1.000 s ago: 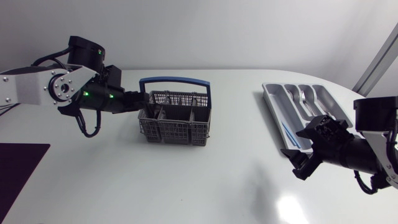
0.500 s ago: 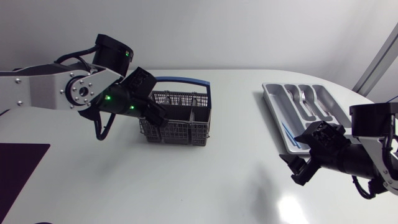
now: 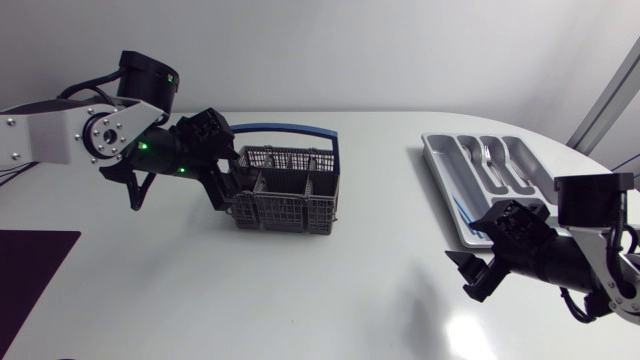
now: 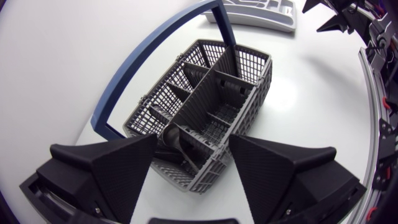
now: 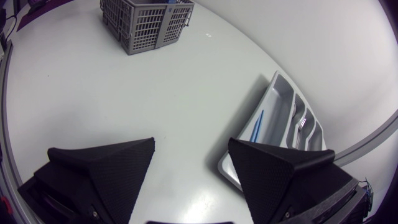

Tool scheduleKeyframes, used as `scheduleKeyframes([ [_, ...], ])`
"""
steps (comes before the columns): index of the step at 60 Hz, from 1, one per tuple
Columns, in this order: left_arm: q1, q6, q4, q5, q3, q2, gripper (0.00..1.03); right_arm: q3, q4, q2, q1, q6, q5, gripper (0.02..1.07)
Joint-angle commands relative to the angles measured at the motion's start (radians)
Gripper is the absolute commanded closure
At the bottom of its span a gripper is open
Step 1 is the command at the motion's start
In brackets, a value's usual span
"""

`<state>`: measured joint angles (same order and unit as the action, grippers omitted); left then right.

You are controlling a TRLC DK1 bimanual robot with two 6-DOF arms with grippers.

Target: Unload the cutlery basket into the drawer organizer.

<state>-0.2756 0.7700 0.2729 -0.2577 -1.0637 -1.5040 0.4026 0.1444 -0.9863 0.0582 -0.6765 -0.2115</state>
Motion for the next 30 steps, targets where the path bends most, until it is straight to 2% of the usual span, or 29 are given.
scheduleKeyframes([
  [1,0.009,0.126,-0.028,-0.012,0.004,-0.033,0.21,-0.036,-0.017,-0.023,0.005,0.012,0.006,0.21],
  [7,0.007,0.230,-0.038,0.000,-0.004,-0.058,0.21,-0.042,-0.029,-0.028,0.005,0.008,0.006,0.21],
  [30,0.012,0.328,-0.035,0.048,-0.105,-0.160,0.22,-0.051,-0.069,-0.063,0.005,0.006,0.006,0.21],
])
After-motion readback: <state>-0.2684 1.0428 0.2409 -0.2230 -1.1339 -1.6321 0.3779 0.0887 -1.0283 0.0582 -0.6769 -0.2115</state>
